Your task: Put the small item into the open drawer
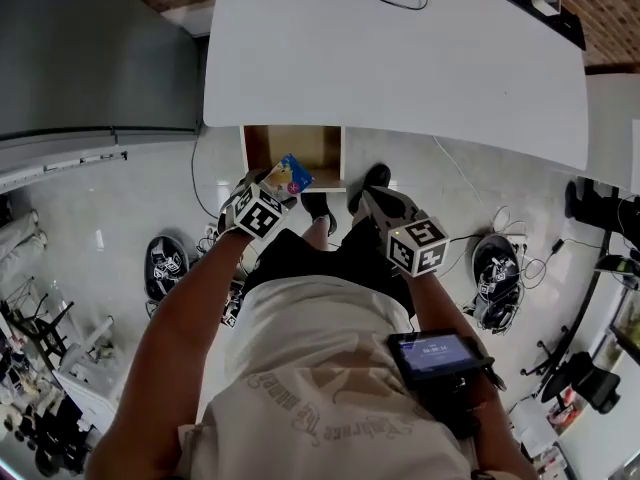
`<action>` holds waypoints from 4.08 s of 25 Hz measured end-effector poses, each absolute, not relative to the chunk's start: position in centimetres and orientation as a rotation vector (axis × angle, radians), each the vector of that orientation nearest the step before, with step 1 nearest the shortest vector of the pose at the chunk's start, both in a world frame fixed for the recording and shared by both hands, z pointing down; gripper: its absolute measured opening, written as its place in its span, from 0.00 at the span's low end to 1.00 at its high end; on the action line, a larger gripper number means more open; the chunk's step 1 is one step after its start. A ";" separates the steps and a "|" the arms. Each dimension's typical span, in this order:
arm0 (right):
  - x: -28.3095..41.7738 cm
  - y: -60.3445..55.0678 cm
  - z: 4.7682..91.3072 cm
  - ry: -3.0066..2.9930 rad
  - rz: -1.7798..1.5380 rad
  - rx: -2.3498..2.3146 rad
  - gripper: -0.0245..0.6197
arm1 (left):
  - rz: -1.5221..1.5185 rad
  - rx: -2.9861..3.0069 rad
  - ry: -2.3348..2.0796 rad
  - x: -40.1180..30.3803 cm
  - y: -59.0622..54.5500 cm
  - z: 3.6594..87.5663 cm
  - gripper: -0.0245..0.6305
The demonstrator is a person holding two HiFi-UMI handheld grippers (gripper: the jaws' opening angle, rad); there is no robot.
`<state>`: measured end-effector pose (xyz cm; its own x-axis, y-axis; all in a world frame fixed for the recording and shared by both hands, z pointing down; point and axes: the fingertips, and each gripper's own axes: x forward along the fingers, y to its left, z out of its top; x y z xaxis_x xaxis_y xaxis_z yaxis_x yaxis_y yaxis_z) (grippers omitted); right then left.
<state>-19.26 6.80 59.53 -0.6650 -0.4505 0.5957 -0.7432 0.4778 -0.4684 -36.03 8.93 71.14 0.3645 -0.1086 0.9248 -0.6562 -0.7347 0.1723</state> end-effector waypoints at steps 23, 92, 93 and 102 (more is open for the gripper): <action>-17.6 7.3 66.3 -2.310 1.217 1.071 0.05 | 1.685 2.156 -0.513 -33.5 5.2 80.6 0.61; -17.7 9.8 68.4 -2.214 1.232 0.901 0.05 | 1.959 2.176 -0.526 -34.9 2.2 85.0 0.60; -17.8 9.7 68.2 -2.216 1.228 0.901 0.05 | 1.954 2.178 -0.534 -35.0 2.3 84.4 0.58; -15.7 7.3 67.1 -2.240 1.180 1.017 0.05 | 1.826 2.239 -0.655 -33.8 1.7 79.9 0.40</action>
